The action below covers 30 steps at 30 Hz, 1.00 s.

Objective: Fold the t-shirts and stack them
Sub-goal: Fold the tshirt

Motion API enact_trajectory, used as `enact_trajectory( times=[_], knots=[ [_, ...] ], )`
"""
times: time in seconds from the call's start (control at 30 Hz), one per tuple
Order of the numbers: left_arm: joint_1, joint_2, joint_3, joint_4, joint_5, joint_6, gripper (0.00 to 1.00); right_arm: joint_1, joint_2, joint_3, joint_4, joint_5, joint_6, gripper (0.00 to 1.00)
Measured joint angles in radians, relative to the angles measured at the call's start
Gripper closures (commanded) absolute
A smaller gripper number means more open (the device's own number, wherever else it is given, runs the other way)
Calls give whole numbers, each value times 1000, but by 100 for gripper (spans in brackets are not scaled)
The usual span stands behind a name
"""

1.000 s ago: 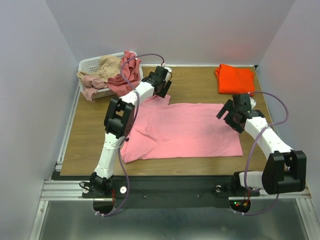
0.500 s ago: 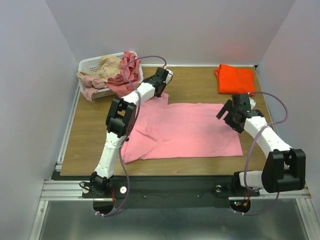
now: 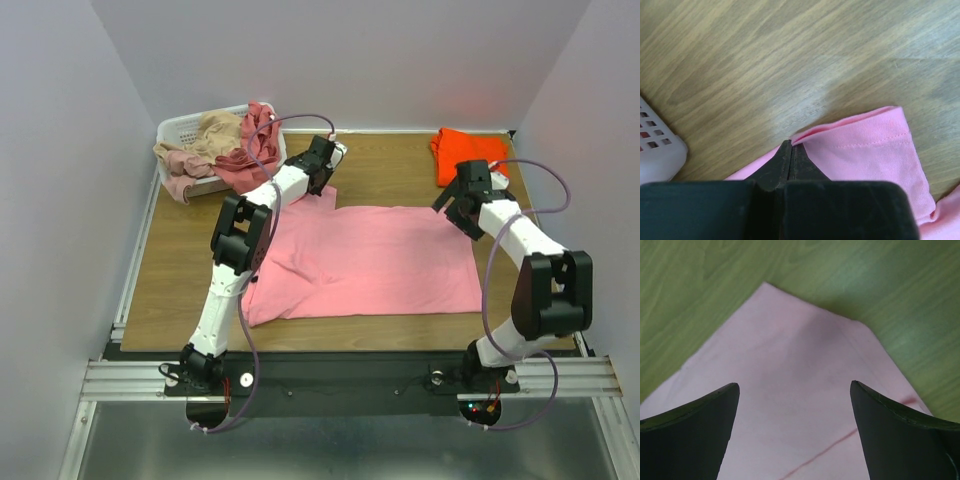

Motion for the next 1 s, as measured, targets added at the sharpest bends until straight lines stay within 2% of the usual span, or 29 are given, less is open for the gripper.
enact_trajectory(
  times=[0.07, 0.27, 0.3, 0.4, 0.67, 1.0],
  knots=[
    [0, -6, -17, 6, 9, 3, 100, 0, 70, 63, 5, 4, 2, 5],
    [-1, -52, -75, 11, 28, 10, 100, 0, 240, 181, 21, 22, 0, 20],
    [-1, -63, -85, 11, 29, 11, 100, 0, 262, 200, 21, 27, -3, 27],
    [-1, -101, -117, 20, 29, 11, 100, 0, 335, 258, 22, 45, -23, 39],
    [-1, -137, -167, 39, 30, 11, 100, 0, 481, 376, 29, 79, -55, 44],
    [-2, -146, -216, 48, 32, 10, 100, 0, 517, 380, 28, 98, -63, 59]
  ],
)
